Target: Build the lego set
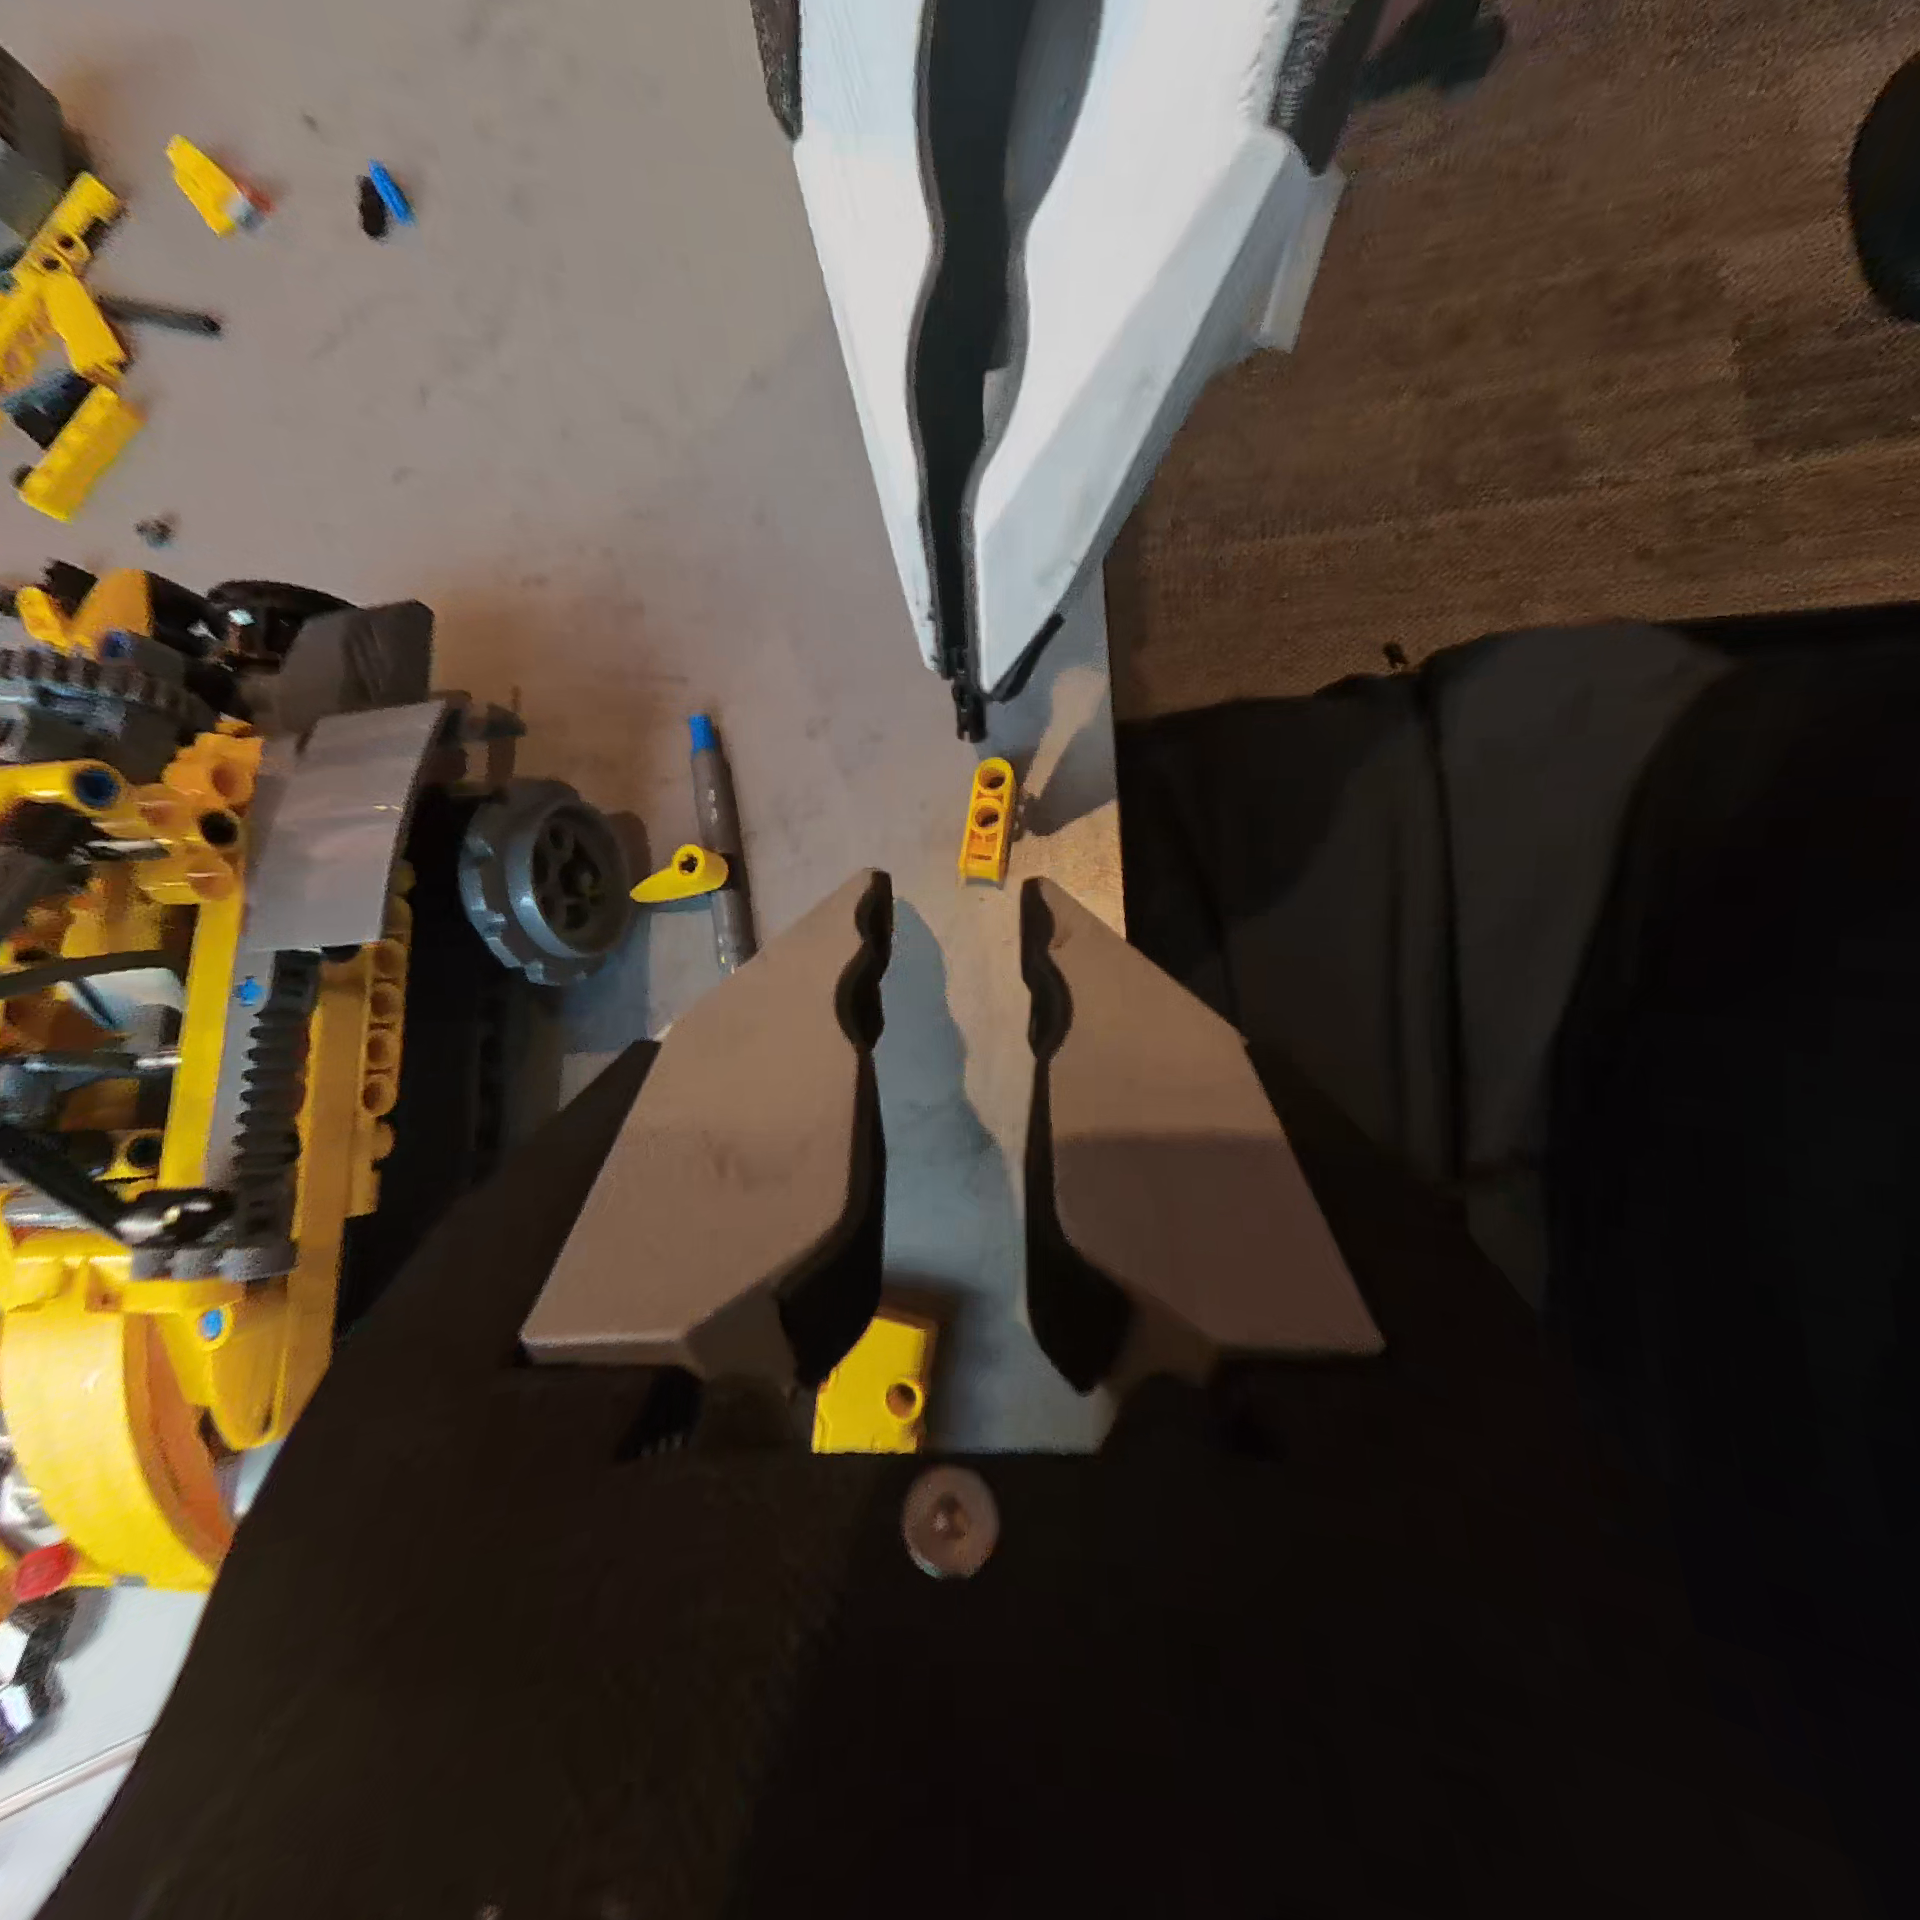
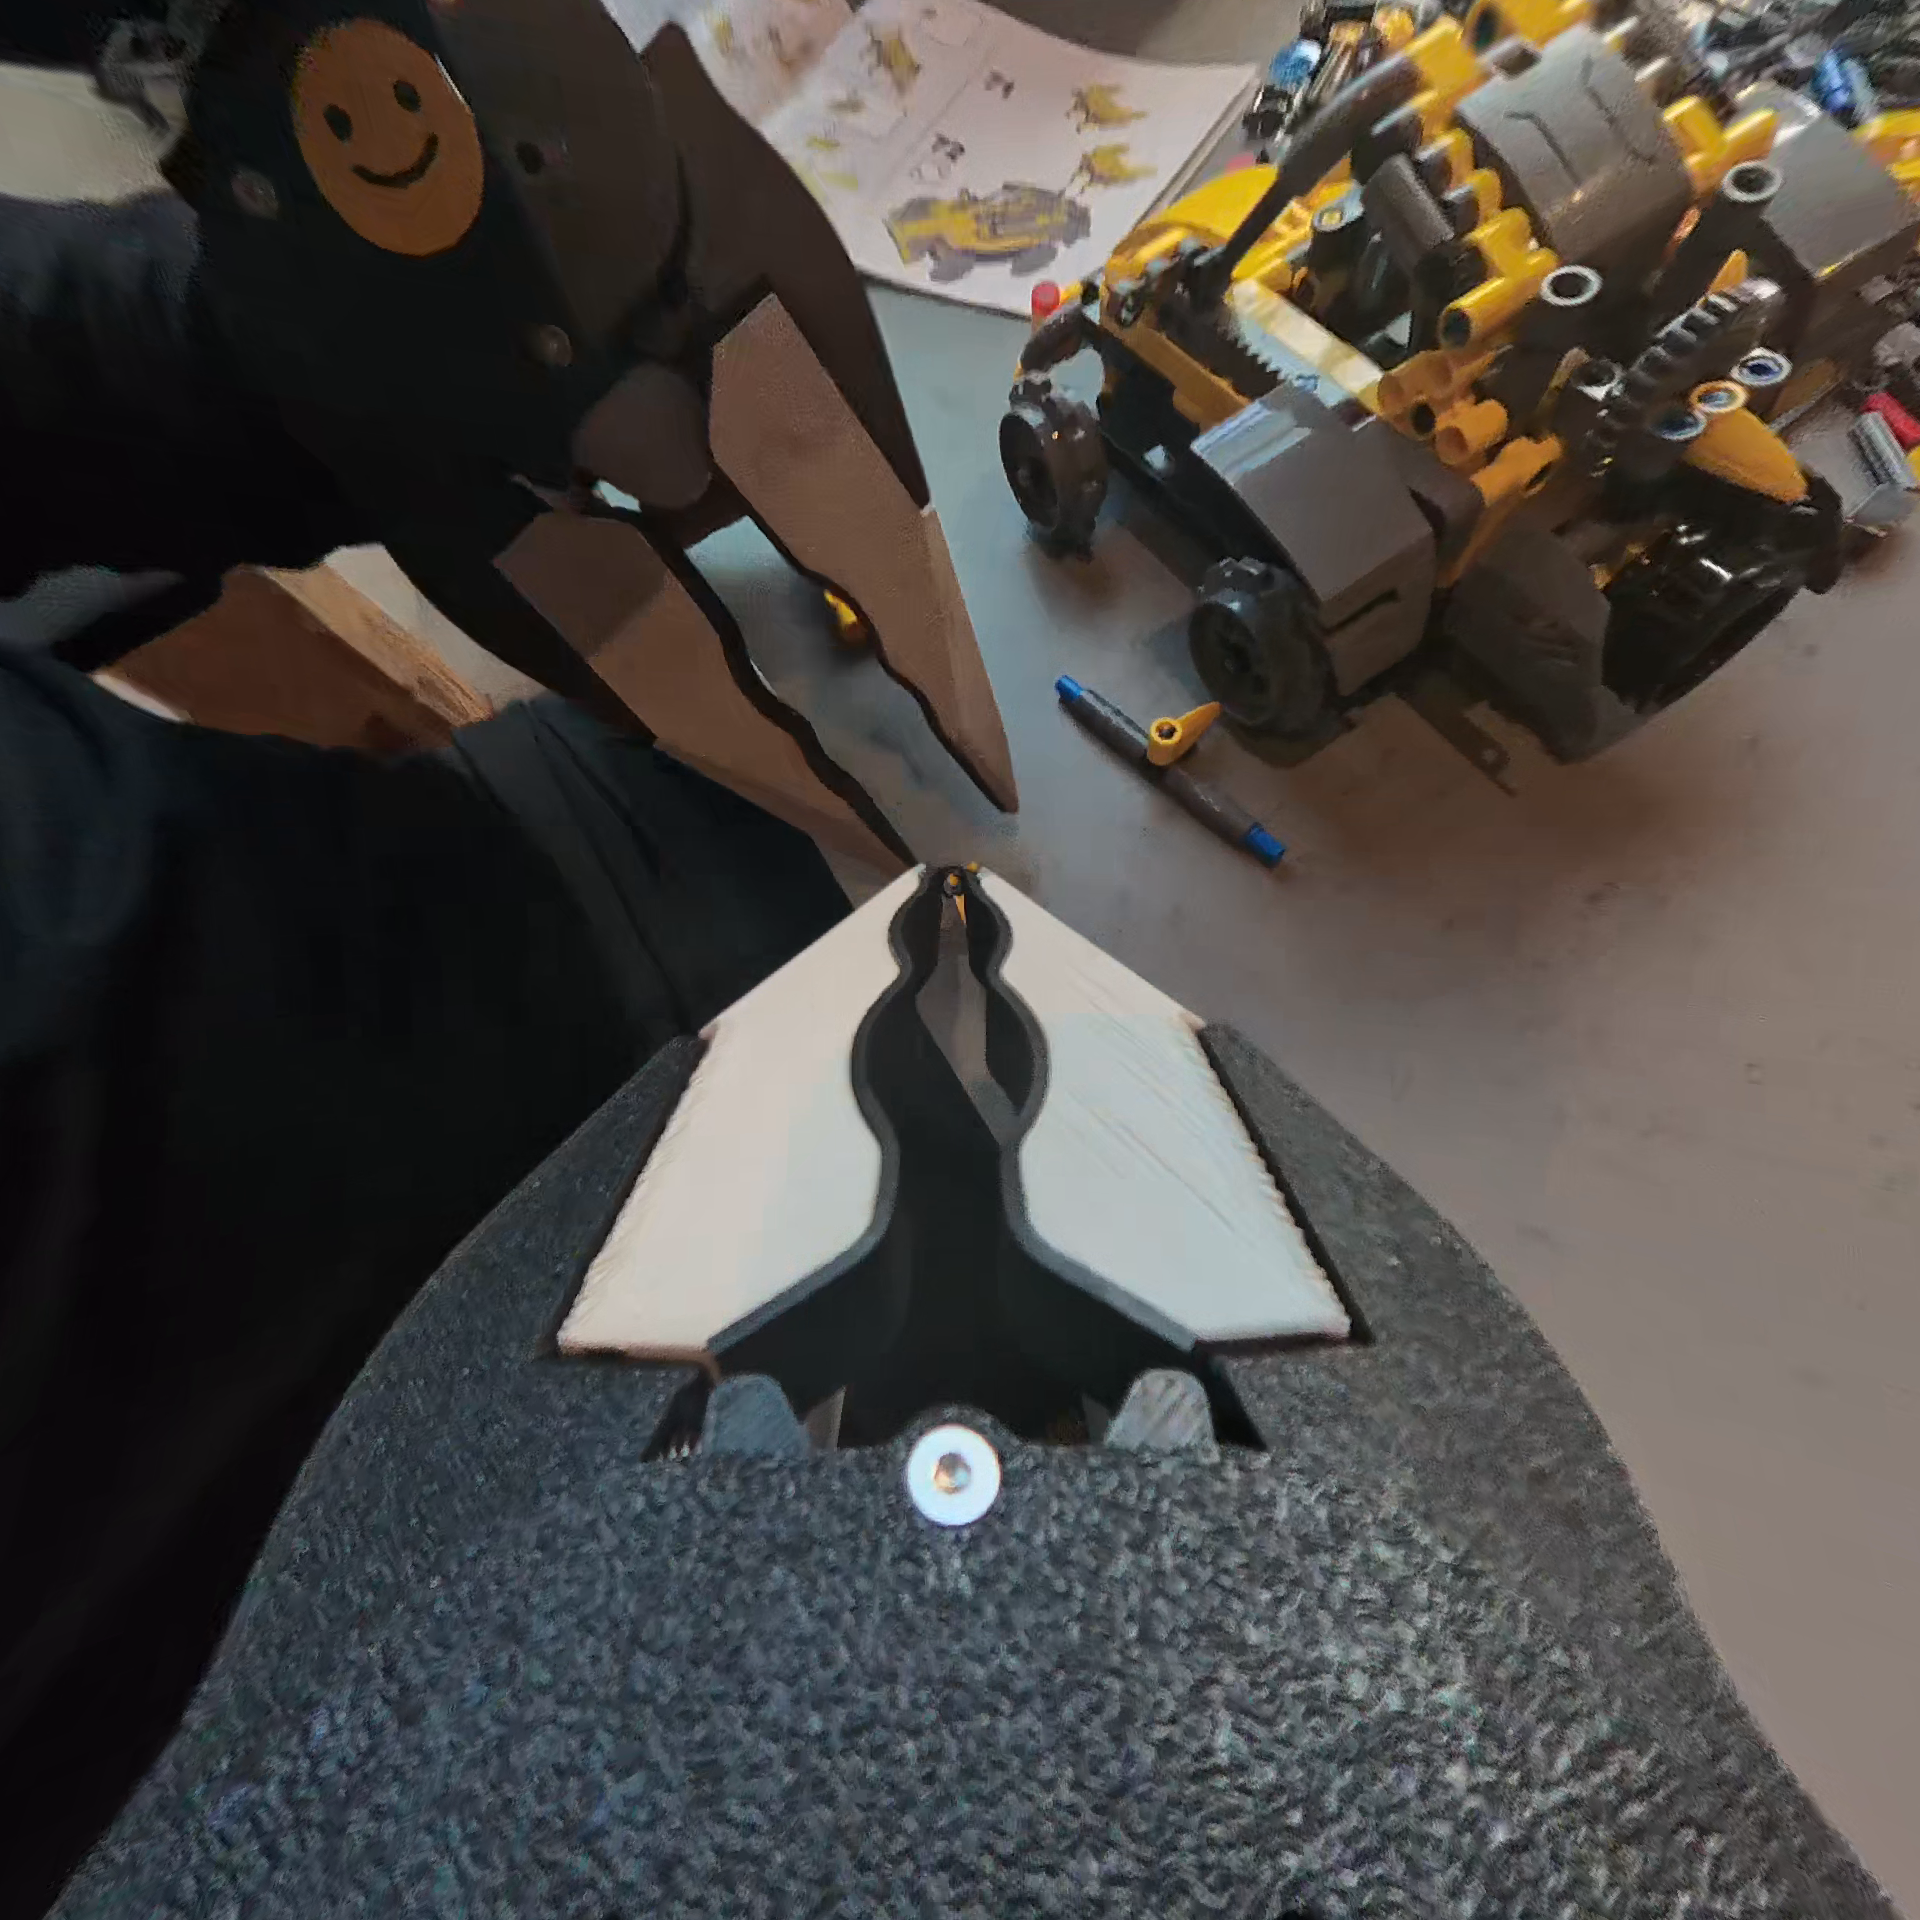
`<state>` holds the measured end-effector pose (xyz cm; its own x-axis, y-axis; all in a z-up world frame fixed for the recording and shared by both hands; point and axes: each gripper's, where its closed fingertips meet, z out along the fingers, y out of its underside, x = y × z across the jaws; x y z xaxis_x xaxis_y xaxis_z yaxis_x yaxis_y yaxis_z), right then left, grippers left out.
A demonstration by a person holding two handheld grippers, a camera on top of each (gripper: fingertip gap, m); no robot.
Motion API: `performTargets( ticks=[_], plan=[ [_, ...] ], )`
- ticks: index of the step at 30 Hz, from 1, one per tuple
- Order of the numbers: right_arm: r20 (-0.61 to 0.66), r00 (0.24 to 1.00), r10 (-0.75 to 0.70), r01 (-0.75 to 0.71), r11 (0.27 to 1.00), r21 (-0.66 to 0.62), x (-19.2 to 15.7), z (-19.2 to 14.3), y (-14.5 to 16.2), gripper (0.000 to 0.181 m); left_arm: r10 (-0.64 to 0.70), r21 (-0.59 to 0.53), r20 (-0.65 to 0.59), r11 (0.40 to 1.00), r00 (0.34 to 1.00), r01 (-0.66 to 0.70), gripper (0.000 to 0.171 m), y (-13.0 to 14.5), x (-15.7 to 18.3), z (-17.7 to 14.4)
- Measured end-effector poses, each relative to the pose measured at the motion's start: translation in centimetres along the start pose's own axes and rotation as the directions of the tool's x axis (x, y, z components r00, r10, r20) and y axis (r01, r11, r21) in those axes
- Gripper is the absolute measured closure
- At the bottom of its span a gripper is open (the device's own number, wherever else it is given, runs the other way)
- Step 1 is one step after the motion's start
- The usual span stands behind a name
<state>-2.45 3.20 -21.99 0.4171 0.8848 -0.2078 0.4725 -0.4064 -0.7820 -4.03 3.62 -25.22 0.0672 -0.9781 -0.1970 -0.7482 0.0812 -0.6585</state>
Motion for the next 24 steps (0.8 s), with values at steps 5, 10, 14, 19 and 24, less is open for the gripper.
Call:
performTargets(
  ticks=[5, 10, 14, 19, 24],
  plan=[
    [-0.027, 0.998, -0.058, 0.054, 0.988, -0.147, 0.4, 1.2, 1.1, 0.177, -0.039, 0.005, -0.055, 0.999, 0.998, 0.039, 0.154, 0.0, 0.4, 0.9],
    [-0.009, 0.997, -0.075, 0.071, 0.975, -0.212, 0.3, 1.7, 1.5, 0.177, -0.125, 0.009, -0.147, 0.992, 0.981, 0.128, 0.161, -0.1, 0.9, 1.1],
    [-0.015, 0.996, -0.091, 0.084, 0.965, -0.25, 0.4, 2.0, 1.8, 0.177, -0.133, 0.027, -0.159, 0.99, 0.978, 0.139, 0.162, -0.2, 0.9, 1.1],
    [-0.028, 0.992, -0.122, 0.108, 0.948, -0.3, 0.6, 2.1, 1.9, 0.177, -0.135, 0.054, -0.154, 0.988, 0.979, 0.145, 0.167, -0.2, 0.8, 1.2],
    [-0.035, 0.977, -0.211, 0.184, 0.912, -0.366, 0.5, 2.2, 1.9, 0.177, -0.117, 0.059, -0.135, 0.99, 0.984, 0.126, 0.166, -0.3, 0.7, 1.2]
  ],
)
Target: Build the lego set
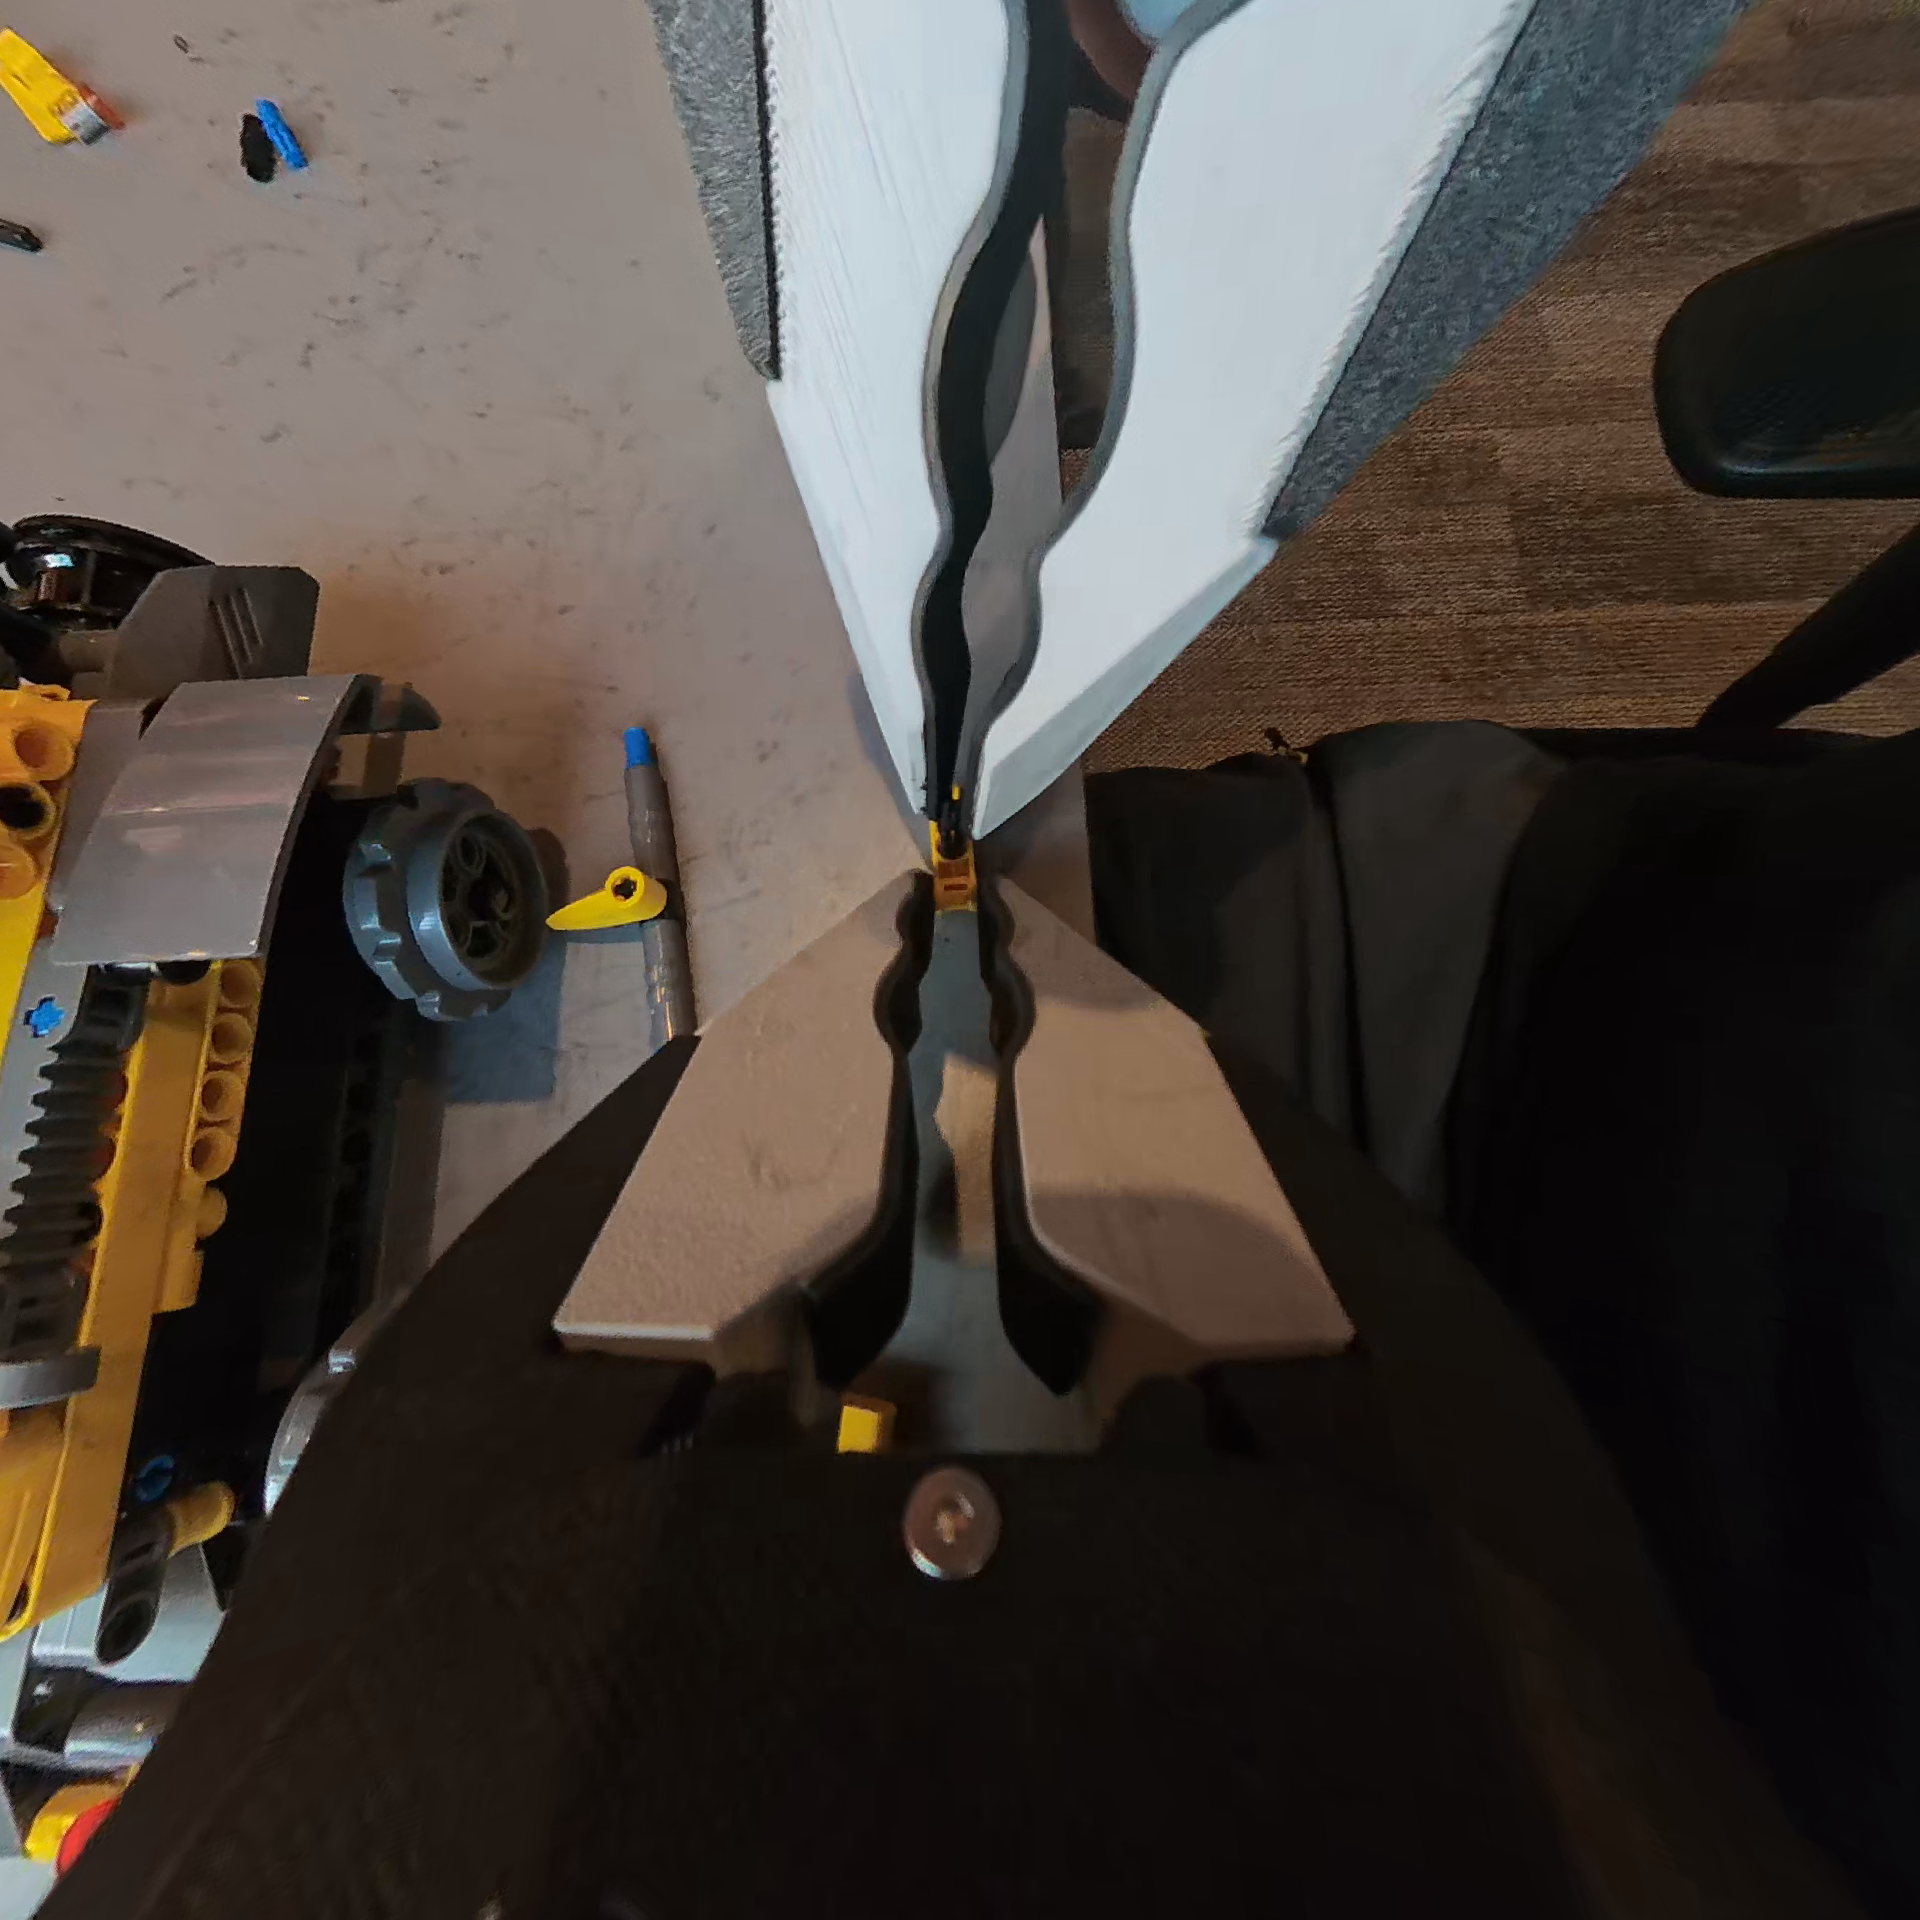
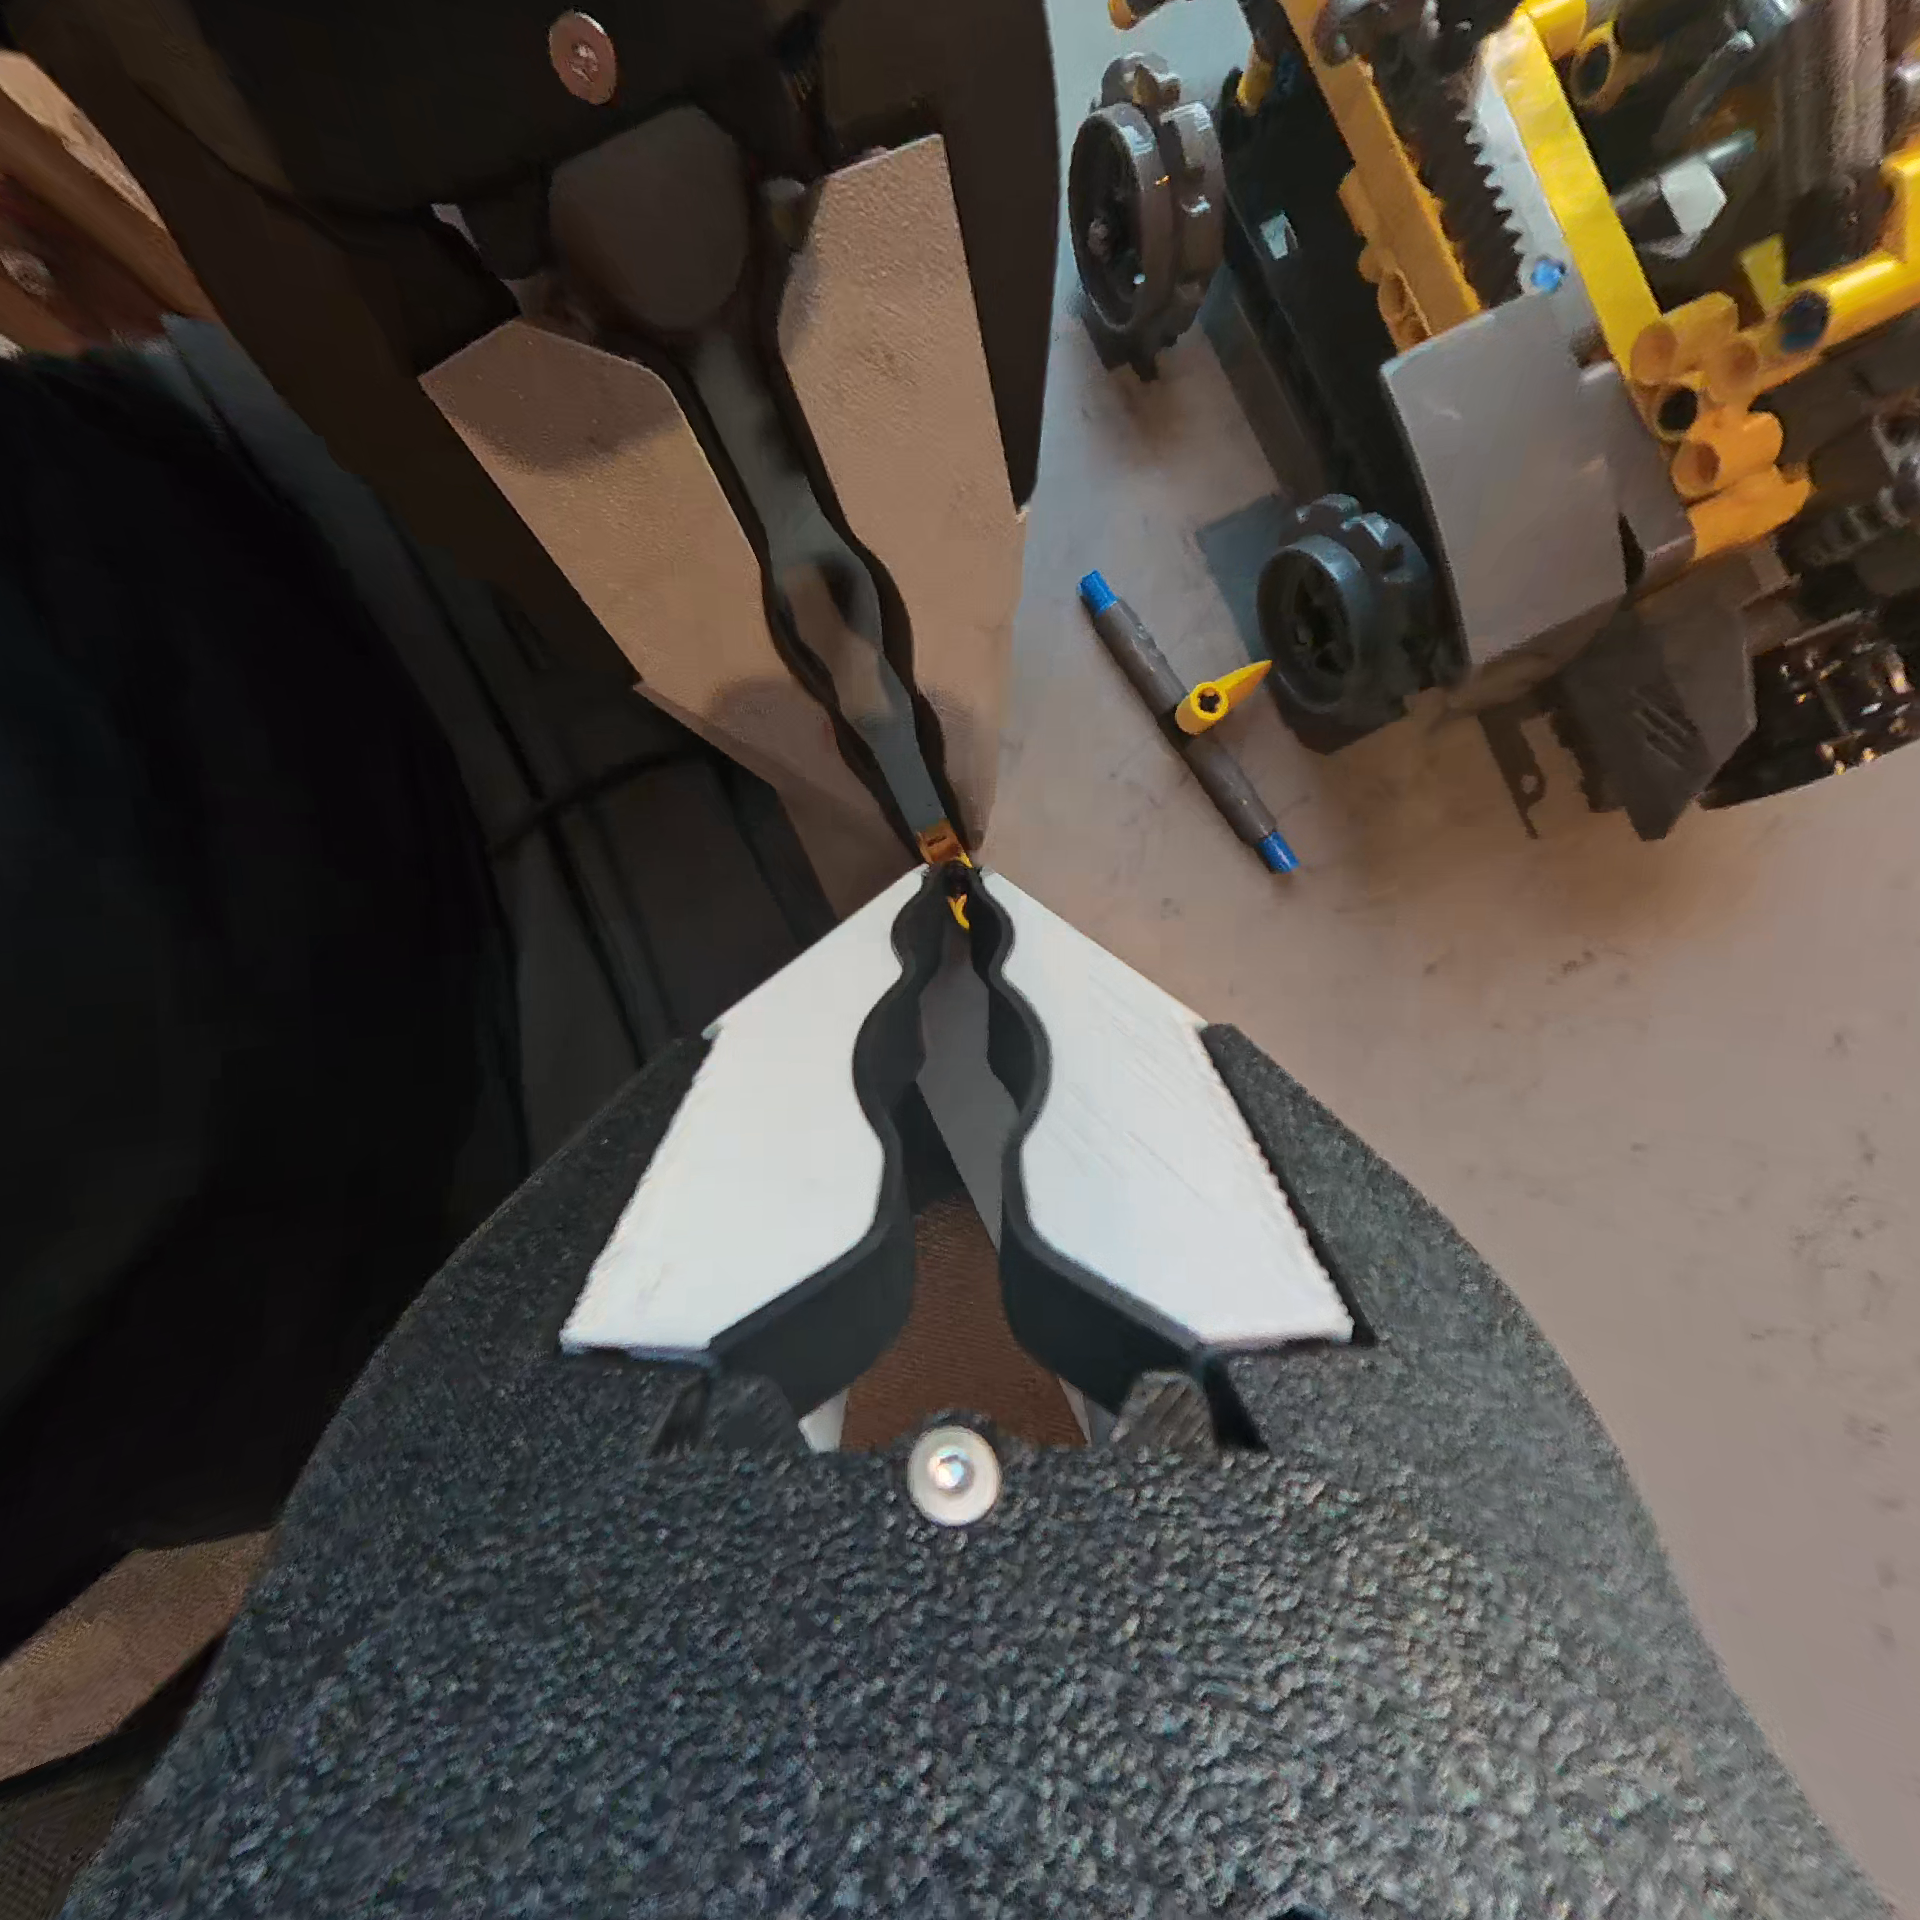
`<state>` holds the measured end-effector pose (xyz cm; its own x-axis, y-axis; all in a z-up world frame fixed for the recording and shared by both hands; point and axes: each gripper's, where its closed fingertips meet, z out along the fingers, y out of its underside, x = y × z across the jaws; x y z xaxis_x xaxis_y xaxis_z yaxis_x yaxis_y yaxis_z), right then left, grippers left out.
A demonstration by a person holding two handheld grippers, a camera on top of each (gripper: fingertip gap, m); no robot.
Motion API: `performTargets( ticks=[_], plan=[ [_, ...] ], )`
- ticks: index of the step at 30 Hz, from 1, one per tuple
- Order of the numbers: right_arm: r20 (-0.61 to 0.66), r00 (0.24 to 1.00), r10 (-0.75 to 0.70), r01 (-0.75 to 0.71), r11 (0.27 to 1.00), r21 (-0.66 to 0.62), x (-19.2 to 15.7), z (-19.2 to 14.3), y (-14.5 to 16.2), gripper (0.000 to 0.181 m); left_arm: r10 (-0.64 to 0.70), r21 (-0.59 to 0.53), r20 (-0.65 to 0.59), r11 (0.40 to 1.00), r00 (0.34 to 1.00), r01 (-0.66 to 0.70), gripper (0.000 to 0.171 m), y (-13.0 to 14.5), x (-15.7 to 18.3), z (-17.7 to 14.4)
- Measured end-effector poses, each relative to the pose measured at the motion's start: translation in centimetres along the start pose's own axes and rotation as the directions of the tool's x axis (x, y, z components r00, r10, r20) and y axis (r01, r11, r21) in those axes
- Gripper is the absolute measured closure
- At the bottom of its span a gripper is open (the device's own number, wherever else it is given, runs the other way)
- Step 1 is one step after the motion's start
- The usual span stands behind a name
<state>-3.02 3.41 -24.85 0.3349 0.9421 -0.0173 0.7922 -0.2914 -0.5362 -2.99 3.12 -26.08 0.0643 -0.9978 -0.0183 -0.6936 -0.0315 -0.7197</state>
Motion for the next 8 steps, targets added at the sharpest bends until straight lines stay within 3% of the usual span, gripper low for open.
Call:
performTargets(
  ticks=[4, 8],
  plan=[
    [-0.065, 0.99, -0.126, 0.123, 0.991, -0.055, -0.08, 0.16, -0.23, 0.178, 0.009, -0.001, 0.013, 1.0, 1.0, -0.009, 0.167, 0.0, 0.0, 0.0],
    [-0.206, 0.922, -0.328, 0.31, 0.944, -0.116, -0.19, 0.17, -0.04, 0.177, 0.015, -0.001, 0.026, 1.0, 1.0, -0.015, 0.167, 0.01, 0.0, -0.01]
  ],
)
